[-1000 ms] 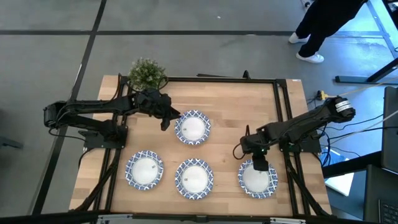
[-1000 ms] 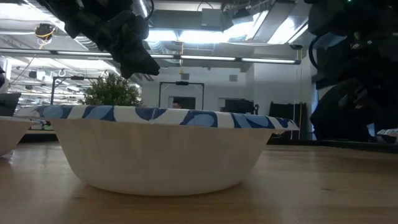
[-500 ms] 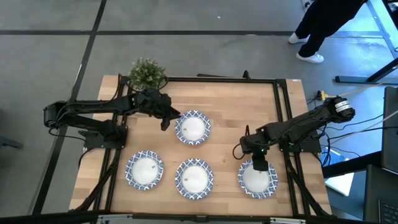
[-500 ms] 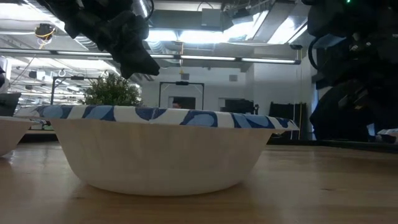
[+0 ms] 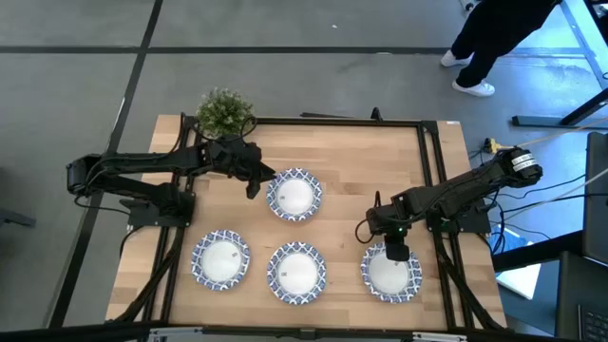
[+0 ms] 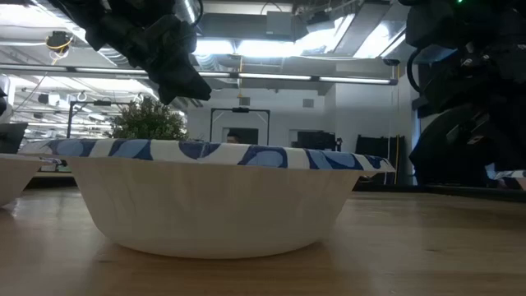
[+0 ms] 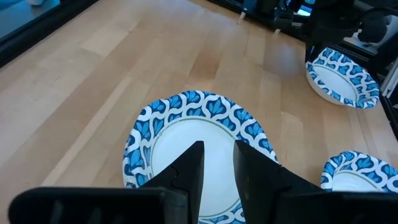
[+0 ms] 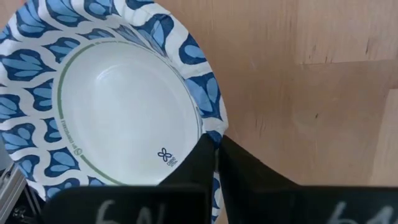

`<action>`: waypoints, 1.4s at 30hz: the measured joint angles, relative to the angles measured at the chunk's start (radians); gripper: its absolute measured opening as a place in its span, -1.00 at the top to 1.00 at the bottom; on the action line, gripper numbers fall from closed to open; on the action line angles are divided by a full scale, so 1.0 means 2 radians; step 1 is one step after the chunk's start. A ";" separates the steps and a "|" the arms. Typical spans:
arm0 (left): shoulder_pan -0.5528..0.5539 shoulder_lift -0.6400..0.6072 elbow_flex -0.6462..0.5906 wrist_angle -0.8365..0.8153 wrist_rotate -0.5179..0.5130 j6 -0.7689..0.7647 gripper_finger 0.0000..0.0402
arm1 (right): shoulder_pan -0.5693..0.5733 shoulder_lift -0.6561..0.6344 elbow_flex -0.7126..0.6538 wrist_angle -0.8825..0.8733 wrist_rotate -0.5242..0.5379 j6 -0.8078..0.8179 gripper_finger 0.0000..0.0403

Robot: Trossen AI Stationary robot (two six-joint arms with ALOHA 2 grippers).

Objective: Nest bowls inside each other
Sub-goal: Stack the white patterned bowl on top of the top white patterned bowl

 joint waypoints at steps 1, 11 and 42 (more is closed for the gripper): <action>0.000 0.000 0.000 0.000 0.000 0.000 0.60 | 0.000 0.000 0.000 0.000 0.000 0.000 0.92; 0.000 0.000 0.000 0.000 0.000 0.000 0.60 | -0.027 0.000 0.000 0.001 -0.001 -0.004 0.92; 0.000 0.000 0.000 -0.002 -0.004 0.026 0.60 | -0.256 0.009 0.176 0.085 0.027 -0.175 0.93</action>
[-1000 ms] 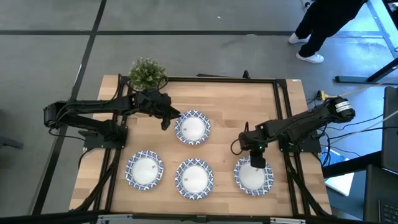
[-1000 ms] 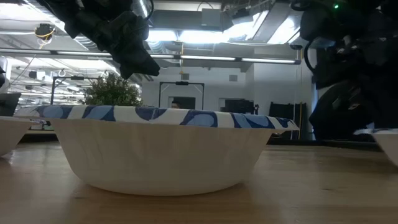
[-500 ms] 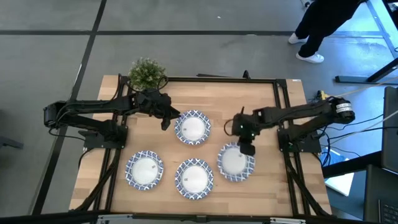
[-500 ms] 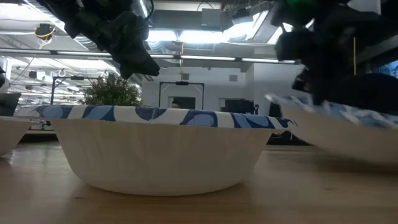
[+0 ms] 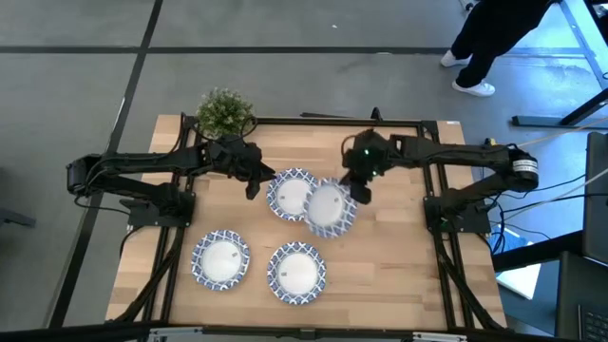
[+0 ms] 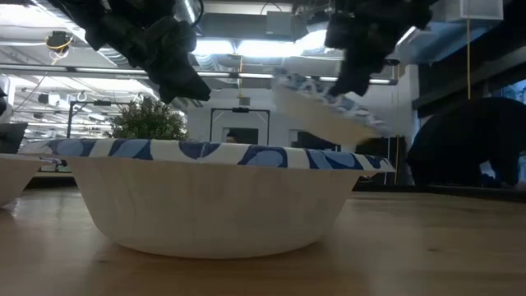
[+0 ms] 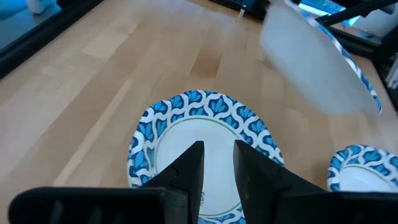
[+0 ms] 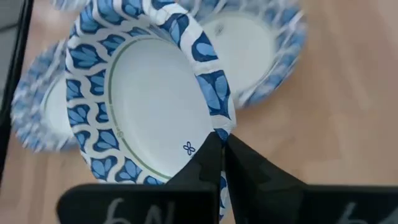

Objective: Nest bowls inside each other
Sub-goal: Stack the white patterned bowl on top of the top white patterned bowl

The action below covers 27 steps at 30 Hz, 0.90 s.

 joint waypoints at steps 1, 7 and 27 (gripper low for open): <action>0.000 0.000 0.000 0.000 -0.004 0.001 0.60 | -0.007 0.008 0.007 0.006 0.000 -0.004 0.93; 0.014 0.000 0.000 0.000 -0.015 0.008 0.60 | -0.032 0.092 0.069 0.027 -0.012 -0.042 0.93; 0.098 -0.052 0.000 -0.057 -0.009 0.094 0.60 | -0.050 0.312 0.282 -0.023 -0.059 -0.110 0.93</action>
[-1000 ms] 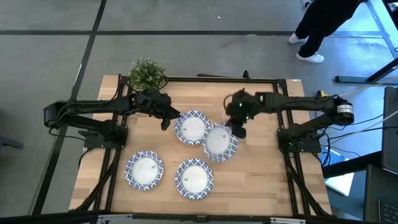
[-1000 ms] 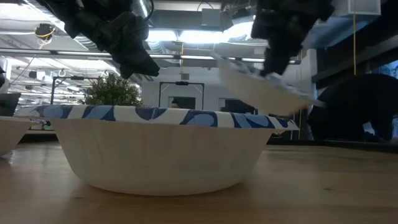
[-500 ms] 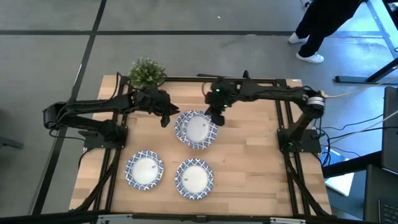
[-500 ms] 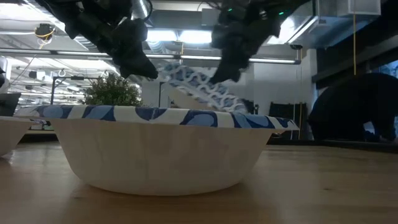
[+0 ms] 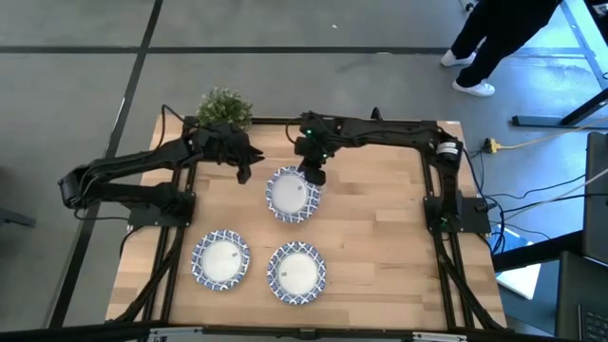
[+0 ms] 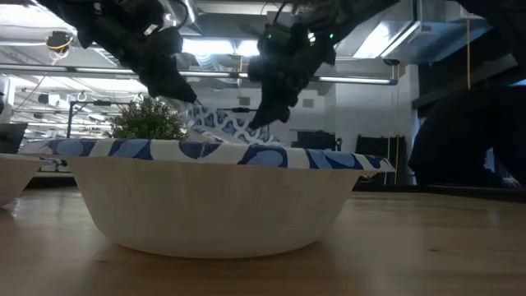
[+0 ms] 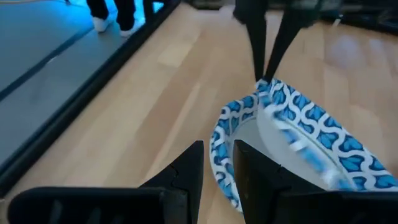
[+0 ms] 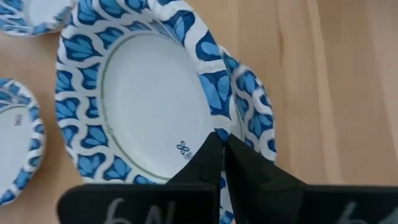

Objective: Nest bowls inside each other
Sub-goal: Stack the white patterned bowl on top of the top white patterned bowl

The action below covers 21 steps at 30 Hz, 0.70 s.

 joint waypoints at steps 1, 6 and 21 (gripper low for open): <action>0.004 -0.003 0.000 0.001 0.002 0.001 0.60 | -0.002 0.005 0.000 0.000 -0.002 0.007 0.92; 0.023 -0.011 0.000 0.001 0.003 0.002 0.60 | -0.009 0.017 -0.002 -0.003 -0.007 0.009 0.86; 0.056 -0.011 0.000 0.001 0.003 0.028 0.60 | -0.008 0.017 -0.002 0.018 0.015 0.021 0.53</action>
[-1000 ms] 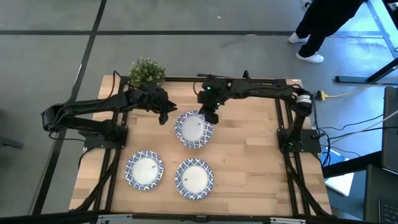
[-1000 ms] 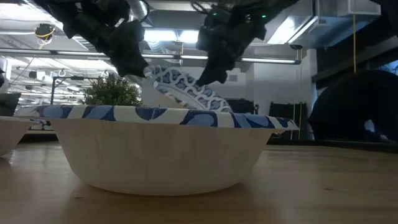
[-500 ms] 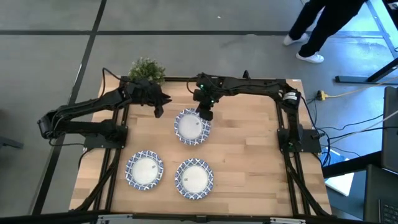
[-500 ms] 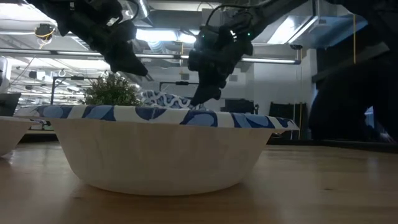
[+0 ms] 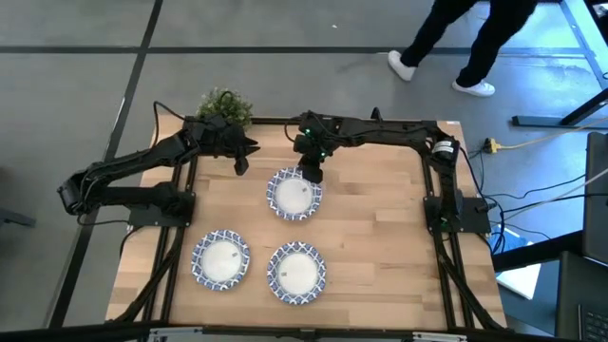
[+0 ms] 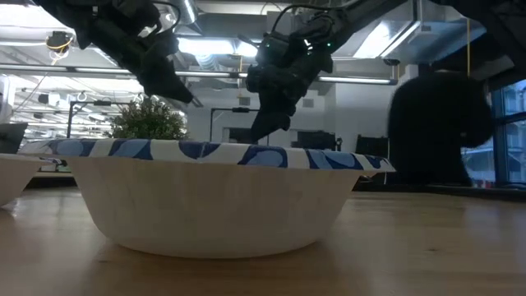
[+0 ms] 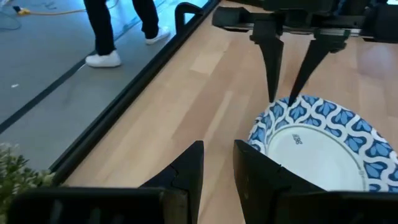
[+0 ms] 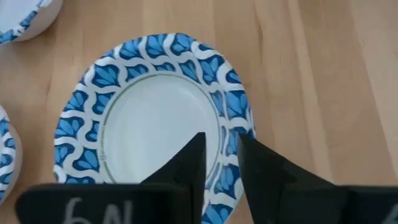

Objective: Nest bowls inside each other
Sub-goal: Stack the white patterned bowl on top of the top white patterned bowl

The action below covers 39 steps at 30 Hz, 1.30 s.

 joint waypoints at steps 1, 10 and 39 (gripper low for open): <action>0.002 0.000 0.000 0.000 0.000 0.001 0.60 | 0.000 0.000 0.000 0.001 0.010 0.000 0.51; 0.006 0.000 0.000 -0.021 0.000 0.013 0.60 | 0.007 -0.001 0.021 -0.038 0.010 -0.026 0.40; -0.058 -0.002 0.000 -0.107 0.073 0.011 0.60 | 0.172 -0.024 0.024 -0.105 0.048 0.041 0.40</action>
